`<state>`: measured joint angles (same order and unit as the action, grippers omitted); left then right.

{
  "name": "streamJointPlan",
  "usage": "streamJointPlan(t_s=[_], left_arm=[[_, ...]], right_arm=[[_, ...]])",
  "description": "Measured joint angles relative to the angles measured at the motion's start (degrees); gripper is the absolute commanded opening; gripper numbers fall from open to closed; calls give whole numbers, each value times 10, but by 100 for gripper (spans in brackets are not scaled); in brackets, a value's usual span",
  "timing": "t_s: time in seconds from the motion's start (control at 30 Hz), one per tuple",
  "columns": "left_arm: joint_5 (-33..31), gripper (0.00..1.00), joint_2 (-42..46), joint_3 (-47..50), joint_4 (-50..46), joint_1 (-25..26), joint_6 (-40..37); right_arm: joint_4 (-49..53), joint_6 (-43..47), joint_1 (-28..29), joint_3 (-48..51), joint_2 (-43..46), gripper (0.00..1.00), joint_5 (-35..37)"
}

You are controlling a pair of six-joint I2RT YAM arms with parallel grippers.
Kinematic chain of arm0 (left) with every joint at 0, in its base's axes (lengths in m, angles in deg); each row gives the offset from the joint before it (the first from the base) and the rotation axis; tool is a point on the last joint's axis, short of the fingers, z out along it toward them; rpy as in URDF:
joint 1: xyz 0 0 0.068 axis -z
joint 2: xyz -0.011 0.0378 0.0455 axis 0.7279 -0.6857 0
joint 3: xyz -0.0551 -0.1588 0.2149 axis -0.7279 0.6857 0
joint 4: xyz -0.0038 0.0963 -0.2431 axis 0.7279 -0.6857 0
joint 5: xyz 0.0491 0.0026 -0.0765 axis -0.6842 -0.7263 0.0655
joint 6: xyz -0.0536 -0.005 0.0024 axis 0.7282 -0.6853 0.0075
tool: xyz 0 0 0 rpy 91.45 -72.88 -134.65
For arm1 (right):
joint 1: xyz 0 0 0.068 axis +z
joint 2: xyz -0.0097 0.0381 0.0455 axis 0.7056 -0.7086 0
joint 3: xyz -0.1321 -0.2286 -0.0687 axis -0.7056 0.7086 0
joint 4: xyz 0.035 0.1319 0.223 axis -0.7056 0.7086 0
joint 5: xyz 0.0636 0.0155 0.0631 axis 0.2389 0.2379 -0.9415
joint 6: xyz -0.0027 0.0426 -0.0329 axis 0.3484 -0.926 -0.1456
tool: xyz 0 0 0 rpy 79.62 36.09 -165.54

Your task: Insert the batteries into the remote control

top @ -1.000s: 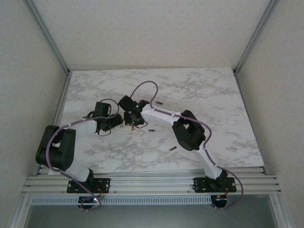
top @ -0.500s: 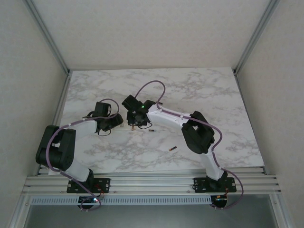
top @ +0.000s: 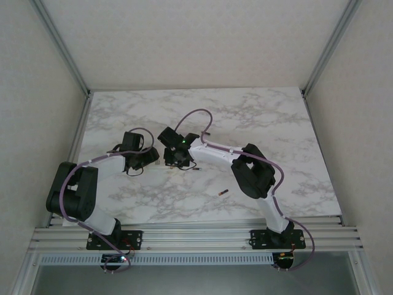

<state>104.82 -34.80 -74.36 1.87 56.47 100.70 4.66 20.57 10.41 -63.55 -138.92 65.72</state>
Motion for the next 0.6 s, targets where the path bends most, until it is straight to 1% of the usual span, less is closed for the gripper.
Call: streamJointPlan(t_s=[0.17, 0.6], left_arm=[[0, 64, 0, 0, 0, 0, 0], [0, 64, 0, 0, 0, 0, 0]], right_arm=[[1, 0, 0, 0, -15, 20, 0], [-5, 0, 1, -1, -19, 17, 0]])
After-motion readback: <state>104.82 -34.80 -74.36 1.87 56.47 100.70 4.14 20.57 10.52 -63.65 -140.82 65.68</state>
